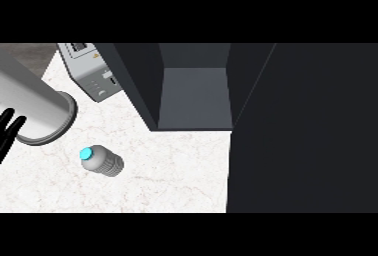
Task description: Pick up the bottled water, place it into the cabinet and close the cabinet
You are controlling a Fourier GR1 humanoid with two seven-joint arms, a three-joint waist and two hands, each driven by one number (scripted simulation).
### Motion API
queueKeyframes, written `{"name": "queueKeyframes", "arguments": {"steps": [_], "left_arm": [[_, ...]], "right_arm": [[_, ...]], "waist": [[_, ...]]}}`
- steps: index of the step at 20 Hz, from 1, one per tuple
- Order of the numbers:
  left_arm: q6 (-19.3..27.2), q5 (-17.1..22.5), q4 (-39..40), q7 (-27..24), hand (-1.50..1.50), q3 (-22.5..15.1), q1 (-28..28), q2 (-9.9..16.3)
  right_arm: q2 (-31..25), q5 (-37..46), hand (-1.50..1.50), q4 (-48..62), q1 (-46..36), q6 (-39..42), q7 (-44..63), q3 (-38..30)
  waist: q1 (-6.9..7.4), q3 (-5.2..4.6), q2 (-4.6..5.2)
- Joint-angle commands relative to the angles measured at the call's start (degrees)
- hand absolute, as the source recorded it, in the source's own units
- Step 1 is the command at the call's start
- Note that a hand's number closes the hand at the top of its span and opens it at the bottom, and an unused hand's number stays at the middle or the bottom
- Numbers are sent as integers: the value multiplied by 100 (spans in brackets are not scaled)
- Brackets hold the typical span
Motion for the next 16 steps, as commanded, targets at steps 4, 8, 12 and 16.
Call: {"name": "queueKeyframes", "arguments": {"steps": [4, 8, 12, 16], "left_arm": [[-220, -277, 718, -195, -150, 57, 136, -63], [-132, -663, 1494, -442, -150, 18, -229, -100], [-464, -843, 2034, -735, -150, -255, -109, -243], [-759, -852, 3354, -1122, -150, -213, -590, -201]], "right_arm": [[-118, 141, -150, -1215, 812, -49, 301, 346], [-214, 438, -150, -1202, 1484, 157, -328, 790], [-327, 432, -150, -1079, 1722, 180, -686, 694], [-424, 424, -150, -821, 1735, 248, -1044, 615]], "waist": [[-34, -4, 1], [-108, -5, -4], [-100, -4, -1], [-126, -8, 16]]}}
